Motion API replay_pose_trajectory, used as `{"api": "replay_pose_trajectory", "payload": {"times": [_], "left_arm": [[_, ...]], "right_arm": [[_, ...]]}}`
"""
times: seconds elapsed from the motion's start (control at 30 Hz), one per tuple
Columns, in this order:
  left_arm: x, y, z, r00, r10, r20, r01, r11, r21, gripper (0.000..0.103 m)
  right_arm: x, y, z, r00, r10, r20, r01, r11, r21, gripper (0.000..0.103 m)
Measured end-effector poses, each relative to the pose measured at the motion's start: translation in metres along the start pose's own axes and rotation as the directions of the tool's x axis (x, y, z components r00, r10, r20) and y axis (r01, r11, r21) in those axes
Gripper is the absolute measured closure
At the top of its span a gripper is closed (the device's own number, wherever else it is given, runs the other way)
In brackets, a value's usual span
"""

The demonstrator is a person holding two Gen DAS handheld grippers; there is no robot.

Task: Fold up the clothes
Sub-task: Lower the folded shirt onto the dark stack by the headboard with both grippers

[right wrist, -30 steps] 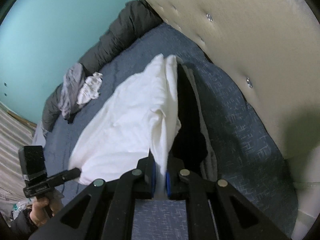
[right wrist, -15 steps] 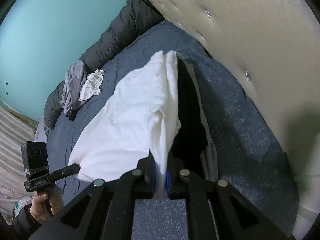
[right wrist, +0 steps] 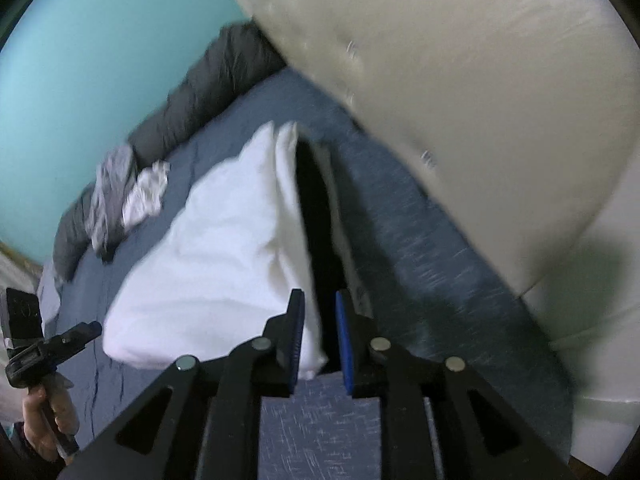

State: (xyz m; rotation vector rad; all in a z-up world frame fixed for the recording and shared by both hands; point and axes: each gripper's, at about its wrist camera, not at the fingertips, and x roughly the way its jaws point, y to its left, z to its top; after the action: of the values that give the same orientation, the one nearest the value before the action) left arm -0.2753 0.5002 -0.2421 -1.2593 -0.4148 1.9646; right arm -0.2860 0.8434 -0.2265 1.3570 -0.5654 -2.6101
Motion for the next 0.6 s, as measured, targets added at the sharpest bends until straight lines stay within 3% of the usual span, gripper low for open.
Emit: {"api": "replay_pose_trajectory", "payload": {"times": [0.07, 0.27, 0.4, 0.5, 0.6], "left_arm": [[-0.006, -0.006, 0.01, 0.999, 0.025, 0.044, -0.026, 0.999, 0.037, 0.072], [0.021, -0.033, 0.023, 0.998, 0.061, 0.029, -0.065, 0.986, 0.156, 0.072], [0.042, -0.041, 0.01, 0.995, 0.096, 0.0, -0.094, 0.97, 0.224, 0.072], [0.051, -0.037, -0.001, 0.993, 0.117, -0.013, -0.111, 0.964, 0.24, 0.072], [0.054, -0.032, -0.01, 0.992, 0.123, -0.016, -0.114, 0.958, 0.261, 0.072]], "right_arm": [[-0.013, 0.002, 0.003, 0.999, 0.007, 0.053, -0.006, 1.0, -0.011, 0.088], [-0.005, 0.037, 0.014, 0.995, 0.058, 0.077, -0.05, 0.994, -0.1, 0.088], [0.024, 0.052, 0.019, 0.998, 0.043, 0.056, -0.035, 0.991, -0.13, 0.088], [0.046, 0.048, 0.018, 0.999, -0.026, 0.043, 0.031, 0.994, -0.108, 0.088], [0.058, 0.03, 0.013, 0.998, -0.046, 0.049, 0.048, 0.998, -0.04, 0.101]]}}
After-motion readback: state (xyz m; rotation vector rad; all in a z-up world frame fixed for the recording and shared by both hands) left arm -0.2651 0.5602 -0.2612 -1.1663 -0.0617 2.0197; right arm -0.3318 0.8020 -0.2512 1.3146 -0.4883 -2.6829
